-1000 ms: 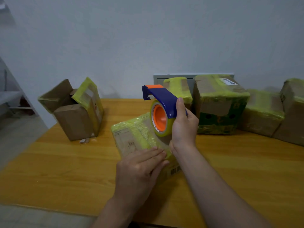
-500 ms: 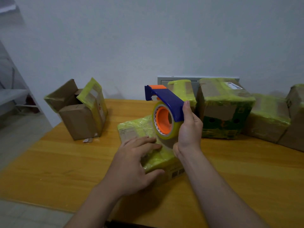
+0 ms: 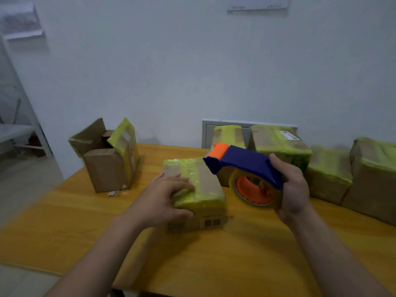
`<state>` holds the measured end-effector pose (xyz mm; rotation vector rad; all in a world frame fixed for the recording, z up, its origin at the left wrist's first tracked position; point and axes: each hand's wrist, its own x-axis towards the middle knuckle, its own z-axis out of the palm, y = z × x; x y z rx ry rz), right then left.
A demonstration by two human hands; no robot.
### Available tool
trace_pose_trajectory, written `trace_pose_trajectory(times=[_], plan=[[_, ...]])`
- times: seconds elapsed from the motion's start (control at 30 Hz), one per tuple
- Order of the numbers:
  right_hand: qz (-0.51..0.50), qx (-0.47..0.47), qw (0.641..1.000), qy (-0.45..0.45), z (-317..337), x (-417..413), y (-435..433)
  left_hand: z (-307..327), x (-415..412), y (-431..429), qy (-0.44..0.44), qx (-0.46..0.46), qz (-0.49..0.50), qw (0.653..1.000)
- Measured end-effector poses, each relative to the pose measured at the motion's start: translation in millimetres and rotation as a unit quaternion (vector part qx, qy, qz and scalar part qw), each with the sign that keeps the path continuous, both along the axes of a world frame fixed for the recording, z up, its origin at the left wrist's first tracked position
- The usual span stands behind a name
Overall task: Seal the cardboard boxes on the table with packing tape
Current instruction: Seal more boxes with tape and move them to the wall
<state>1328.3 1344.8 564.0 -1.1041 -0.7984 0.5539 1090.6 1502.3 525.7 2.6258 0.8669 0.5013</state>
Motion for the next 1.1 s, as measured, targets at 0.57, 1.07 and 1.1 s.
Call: trace_pose_trajectory(times=[0.57,1.07,1.1], plan=[[0.173,0.067,0.981,-0.057,8,-21,-8,35,9,-39,-0.432,-0.690,-0.047,0.578],[0.217,0.058,0.974,0.006,2,-31,1,29,15,-60,-0.449,-0.783,-0.201,0.381],[0.218,0.057,0.974,0.015,2,-31,1,28,14,-60,-0.445,-0.788,-0.221,0.364]])
